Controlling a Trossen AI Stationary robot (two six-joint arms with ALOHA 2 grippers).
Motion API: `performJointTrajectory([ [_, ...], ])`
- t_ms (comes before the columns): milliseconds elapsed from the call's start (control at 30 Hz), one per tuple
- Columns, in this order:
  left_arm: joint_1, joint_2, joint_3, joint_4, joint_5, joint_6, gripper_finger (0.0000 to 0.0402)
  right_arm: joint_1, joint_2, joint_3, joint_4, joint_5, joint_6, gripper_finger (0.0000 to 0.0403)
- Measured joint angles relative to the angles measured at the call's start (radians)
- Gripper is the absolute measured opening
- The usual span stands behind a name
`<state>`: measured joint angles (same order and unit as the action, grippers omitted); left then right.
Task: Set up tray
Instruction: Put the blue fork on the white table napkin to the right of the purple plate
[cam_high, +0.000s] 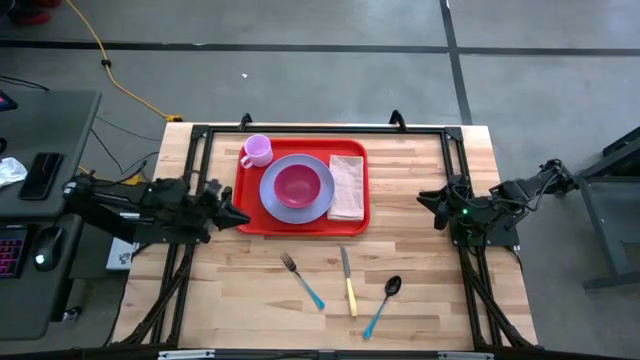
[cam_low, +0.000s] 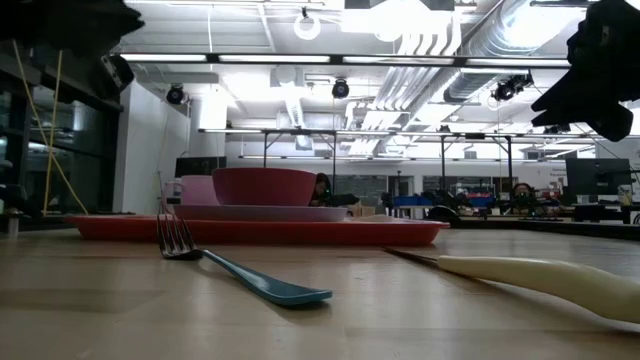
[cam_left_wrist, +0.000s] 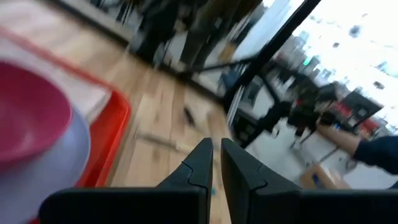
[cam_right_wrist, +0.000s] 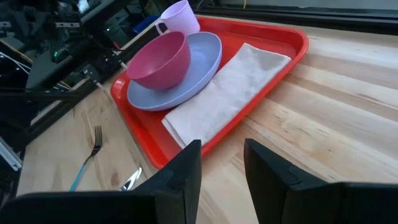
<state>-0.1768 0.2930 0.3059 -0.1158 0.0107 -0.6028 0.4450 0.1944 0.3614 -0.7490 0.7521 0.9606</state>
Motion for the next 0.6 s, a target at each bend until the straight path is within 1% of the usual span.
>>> performJointTrajectory([
  [133, 0.0, 0.141, 0.071, -0.047, 0.028, -0.046, 0.0065, 0.0, 0.0, 0.0, -0.021, 0.0, 0.006, 0.0099],
  [300, 0.0, 0.311, 0.164, -0.045, 0.053, -0.111, 0.0065, 0.0, 0.0, 0.0, -0.039, 0.002, 0.007, 0.0099],
  [500, -0.004, 0.503, 0.282, -0.046, 0.053, -0.217, 0.0065, 0.0, 0.0, 0.0, -0.039, 0.004, 0.007, 0.0099],
  [600, -0.044, 0.589, 0.336, -0.048, 0.041, -0.272, 0.0065, 0.0, 0.0, 0.0, -0.039, 0.006, 0.007, 0.0099],
])
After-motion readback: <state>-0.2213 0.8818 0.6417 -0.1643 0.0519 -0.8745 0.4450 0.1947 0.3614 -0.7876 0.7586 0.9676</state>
